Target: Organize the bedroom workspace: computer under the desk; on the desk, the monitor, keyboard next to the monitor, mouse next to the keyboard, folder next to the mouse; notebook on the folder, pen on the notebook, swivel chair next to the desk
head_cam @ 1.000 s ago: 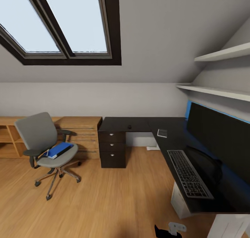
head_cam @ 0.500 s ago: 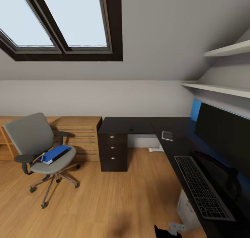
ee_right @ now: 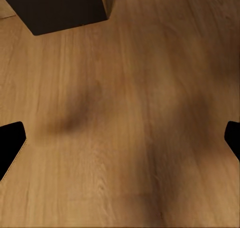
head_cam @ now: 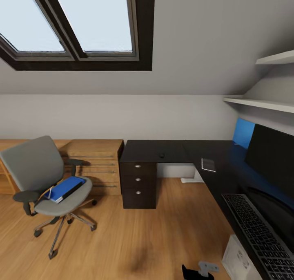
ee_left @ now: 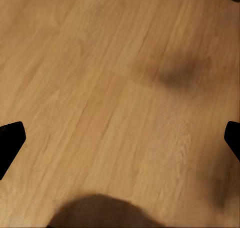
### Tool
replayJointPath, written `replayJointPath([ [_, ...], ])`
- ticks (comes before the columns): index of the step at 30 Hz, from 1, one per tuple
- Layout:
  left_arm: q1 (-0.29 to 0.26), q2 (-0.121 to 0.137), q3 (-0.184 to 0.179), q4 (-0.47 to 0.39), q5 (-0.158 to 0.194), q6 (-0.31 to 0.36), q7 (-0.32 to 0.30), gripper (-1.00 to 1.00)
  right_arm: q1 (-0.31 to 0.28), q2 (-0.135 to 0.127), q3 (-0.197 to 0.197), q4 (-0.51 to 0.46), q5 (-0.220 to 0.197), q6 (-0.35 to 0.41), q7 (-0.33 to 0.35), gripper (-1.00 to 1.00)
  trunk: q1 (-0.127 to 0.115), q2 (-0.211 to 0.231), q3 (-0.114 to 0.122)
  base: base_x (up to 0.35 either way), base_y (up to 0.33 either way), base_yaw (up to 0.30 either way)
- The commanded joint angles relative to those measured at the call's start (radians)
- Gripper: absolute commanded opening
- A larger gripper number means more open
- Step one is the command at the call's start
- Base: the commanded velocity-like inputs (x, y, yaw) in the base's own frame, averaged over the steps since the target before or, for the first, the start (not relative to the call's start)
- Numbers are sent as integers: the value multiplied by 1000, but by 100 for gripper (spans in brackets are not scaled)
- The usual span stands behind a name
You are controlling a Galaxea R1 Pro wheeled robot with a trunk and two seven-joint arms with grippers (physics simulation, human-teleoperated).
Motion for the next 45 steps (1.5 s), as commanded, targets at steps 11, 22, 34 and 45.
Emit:
replayJointPath([
  [11, -1, 0, -1, 3, 9, -7, -4, 100, -1, -3, 7, 2, -9, -7, 6, 100, 1, -1, -1, 309, 38, 0],
  [22, -1, 0, -2, 3, 9, -8, -5, 100, -1, -3, 10, 1, -1, -10, 7, 100, 1, -1, -1, 335, 1, 0],
  [34, -1, 0, -2, 3, 9, -8, -4, 100, -2, -3, 23, -2, 17, 8, 7, 100, 1, -1, -1, 336, 0, 0],
  [45, -1, -1, -2, 3, 9, -8, -4, 100, -24, -25, 32, -330, 47, 471, -138, 100, 1, -1, -1, 311, 0, 0],
])
